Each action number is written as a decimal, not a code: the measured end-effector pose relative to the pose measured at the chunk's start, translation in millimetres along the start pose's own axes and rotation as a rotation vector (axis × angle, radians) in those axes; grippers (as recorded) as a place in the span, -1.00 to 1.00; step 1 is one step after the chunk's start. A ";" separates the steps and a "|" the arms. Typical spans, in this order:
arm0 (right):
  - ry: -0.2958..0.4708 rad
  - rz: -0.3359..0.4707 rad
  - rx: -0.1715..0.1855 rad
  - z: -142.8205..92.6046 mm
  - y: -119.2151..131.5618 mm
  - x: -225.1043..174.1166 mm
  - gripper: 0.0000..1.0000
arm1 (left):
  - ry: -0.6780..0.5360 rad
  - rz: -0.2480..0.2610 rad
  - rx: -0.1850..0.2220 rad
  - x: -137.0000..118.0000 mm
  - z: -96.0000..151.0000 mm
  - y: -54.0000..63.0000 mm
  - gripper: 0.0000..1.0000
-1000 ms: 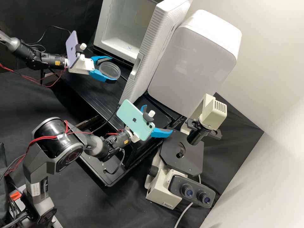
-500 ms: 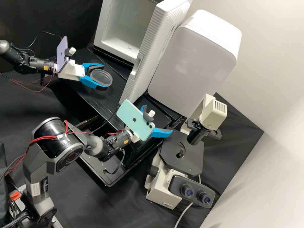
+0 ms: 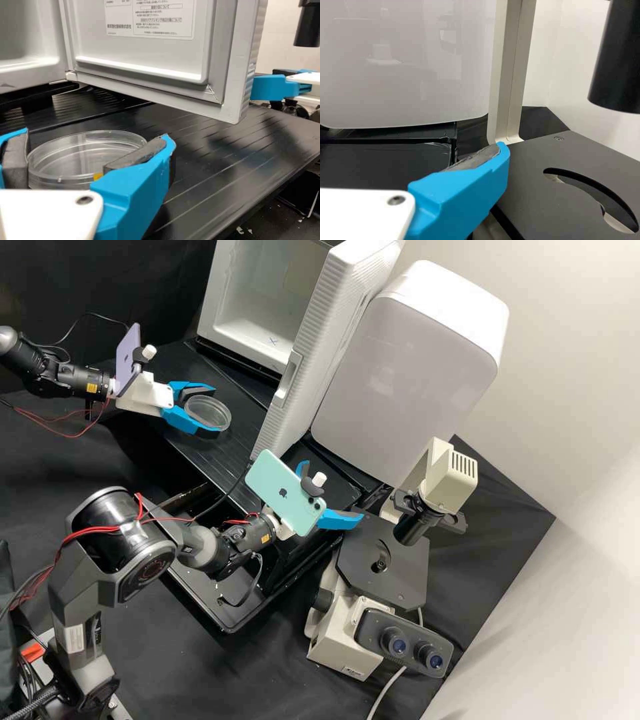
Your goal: Take the petri dish out of the incubator
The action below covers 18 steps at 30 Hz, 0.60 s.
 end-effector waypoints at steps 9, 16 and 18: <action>0.000 0.000 0.000 0.0 0.0 0.0 1.00 | 0.010 -0.012 -0.040 0.5 -3.1 -3.9 -1.00; 0.000 0.000 0.000 0.0 0.0 0.0 1.00 | 0.015 -0.029 -0.061 2.7 -4.8 -8.8 -1.00; 0.000 0.000 0.000 0.0 0.0 0.0 1.00 | 0.015 -0.030 -0.061 2.9 -5.0 -9.3 -1.00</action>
